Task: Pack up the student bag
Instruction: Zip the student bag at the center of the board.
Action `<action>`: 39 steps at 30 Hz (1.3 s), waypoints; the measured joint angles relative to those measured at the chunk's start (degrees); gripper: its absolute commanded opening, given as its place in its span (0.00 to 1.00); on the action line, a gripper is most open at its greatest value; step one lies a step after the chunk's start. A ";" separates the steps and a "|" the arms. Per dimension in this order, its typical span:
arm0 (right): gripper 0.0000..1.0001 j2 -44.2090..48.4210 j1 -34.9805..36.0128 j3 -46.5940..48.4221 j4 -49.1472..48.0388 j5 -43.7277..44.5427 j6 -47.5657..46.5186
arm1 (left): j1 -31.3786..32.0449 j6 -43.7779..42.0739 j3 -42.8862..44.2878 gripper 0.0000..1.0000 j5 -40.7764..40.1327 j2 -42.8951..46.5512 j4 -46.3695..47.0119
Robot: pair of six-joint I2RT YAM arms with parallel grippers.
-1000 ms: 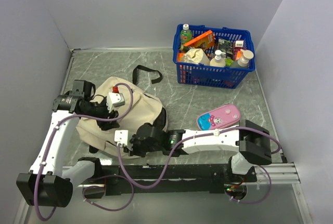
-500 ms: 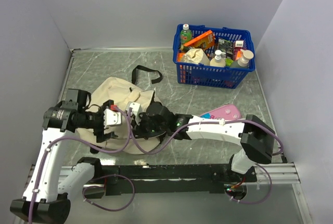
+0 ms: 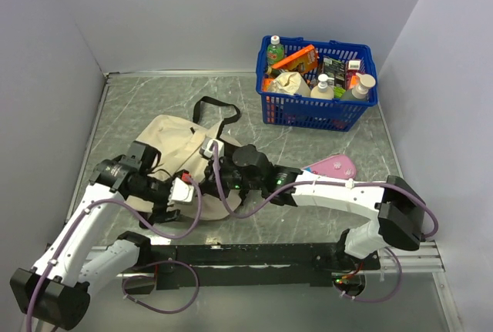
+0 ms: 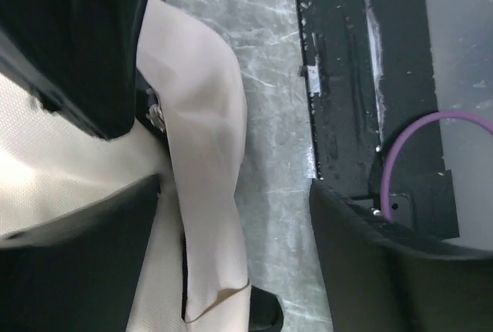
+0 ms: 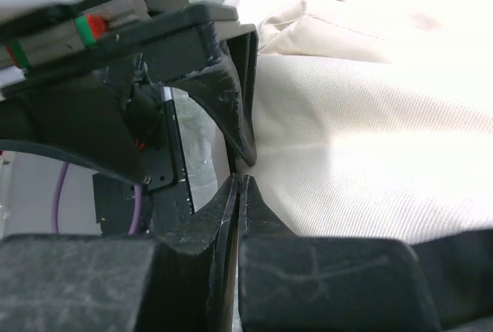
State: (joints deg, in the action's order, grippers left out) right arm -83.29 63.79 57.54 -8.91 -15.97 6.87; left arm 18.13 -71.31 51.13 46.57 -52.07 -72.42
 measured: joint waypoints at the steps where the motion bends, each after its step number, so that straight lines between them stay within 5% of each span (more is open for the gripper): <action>1: 0.00 0.35 -0.11 -0.52 -0.24 0.02 0.39 | 0.31 0.52 -0.63 0.67 -0.24 0.15 0.94; 2: 0.00 0.57 -0.22 -0.79 -0.46 -0.02 0.81 | 0.57 1.51 -1.36 0.56 -0.94 0.42 2.64; 7: 0.00 0.68 -0.48 -0.83 -0.87 -0.96 1.90 | 0.98 6.19 -4.22 0.46 -4.33 1.77 11.23; 10: 0.00 0.68 -0.59 -0.87 -0.94 -1.79 2.60 | 1.05 8.46 -5.42 0.31 -5.03 2.93 15.02; 11: 0.00 0.68 -0.63 -0.90 -0.96 -2.05 2.78 | 1.11 9.07 -5.90 0.14 -5.16 3.37 15.98; 13: 0.00 0.68 -0.70 -1.16 -1.14 -2.43 3.19 | 1.38 9.90 -6.47 0.01 -5.22 3.61 16.70; 23: 0.00 2.56 -1.27 -4.22 0.81 0.44 3.56 | 2.75 5.46 -6.82 0.01 -4.57 1.95 12.90; 39: 0.00 11.69 -11.63 -13.99 3.23 6.12 4.24 | 3.28 -3.87 -5.55 0.01 -8.15 0.52 6.67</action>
State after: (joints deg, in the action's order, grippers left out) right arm -71.59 52.16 43.55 -5.67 -9.85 11.11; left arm 21.41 -75.18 45.58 38.41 -51.55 -65.76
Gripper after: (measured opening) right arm 0.013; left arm 0.033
